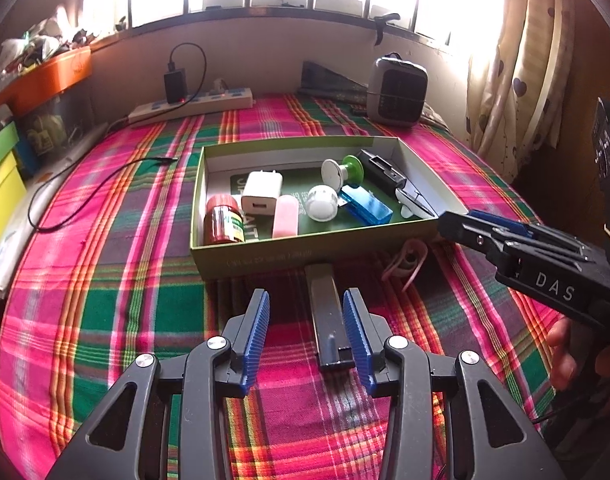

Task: Organize rigid objects
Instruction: 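Withdraw both grippers up and away from the green box, then grasp the black rectangular stick on the cloth with left gripper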

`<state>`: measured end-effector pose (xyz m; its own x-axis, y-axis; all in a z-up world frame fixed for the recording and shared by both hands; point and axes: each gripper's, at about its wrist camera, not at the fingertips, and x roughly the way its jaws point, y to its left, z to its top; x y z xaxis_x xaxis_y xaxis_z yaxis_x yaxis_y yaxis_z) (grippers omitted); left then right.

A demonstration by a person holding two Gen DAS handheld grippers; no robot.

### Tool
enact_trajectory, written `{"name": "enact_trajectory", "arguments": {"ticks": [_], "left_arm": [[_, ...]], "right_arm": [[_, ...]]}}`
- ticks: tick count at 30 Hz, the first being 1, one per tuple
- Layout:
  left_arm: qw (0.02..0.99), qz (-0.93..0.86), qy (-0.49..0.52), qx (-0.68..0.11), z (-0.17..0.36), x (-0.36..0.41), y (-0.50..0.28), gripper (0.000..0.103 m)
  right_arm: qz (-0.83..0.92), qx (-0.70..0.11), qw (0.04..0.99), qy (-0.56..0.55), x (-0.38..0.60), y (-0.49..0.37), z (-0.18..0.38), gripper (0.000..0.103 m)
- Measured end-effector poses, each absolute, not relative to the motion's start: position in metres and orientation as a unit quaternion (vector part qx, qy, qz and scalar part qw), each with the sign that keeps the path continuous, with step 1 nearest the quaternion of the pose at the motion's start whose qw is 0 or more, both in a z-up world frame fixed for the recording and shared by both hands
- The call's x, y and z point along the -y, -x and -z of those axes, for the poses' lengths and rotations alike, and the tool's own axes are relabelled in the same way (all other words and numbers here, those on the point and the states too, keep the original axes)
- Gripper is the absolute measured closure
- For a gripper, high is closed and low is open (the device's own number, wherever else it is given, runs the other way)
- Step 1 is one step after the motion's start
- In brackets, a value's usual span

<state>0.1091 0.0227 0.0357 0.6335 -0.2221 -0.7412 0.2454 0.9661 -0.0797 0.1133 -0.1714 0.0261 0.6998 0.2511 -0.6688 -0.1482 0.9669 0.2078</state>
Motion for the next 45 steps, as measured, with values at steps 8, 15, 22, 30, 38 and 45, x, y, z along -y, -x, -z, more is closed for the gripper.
{"name": "enact_trajectory", "arguments": {"ticks": [8,15,22,30,38,45], "left_arm": [[0.896,0.142,-0.001,-0.42,-0.028,-0.023,-0.105,0.055],[0.89,0.143,-0.011,-0.432,-0.02,-0.013,-0.106,0.055],[0.885,0.133,-0.024,-0.446,-0.01,-0.008,-0.117,0.055],[0.887,0.118,-0.042,-0.445,-0.007,-0.001,-0.129,0.055],[0.888,0.113,-0.048,-0.443,-0.005,-0.005,-0.131,0.055],[0.891,0.108,-0.034,-0.44,-0.005,-0.017,-0.129,0.073]], "right_arm": [[-0.089,-0.376,0.92,-0.072,0.18,-0.102,-0.021,0.057],[-0.082,-0.38,0.918,-0.081,0.187,-0.095,-0.016,0.057],[-0.084,-0.381,0.917,-0.087,0.19,-0.092,-0.014,0.057],[-0.087,-0.381,0.916,-0.093,0.193,-0.093,-0.013,0.057],[-0.087,-0.392,0.912,-0.084,0.188,-0.097,-0.009,0.057],[-0.085,-0.4,0.91,-0.065,0.179,-0.098,-0.006,0.057]]}}
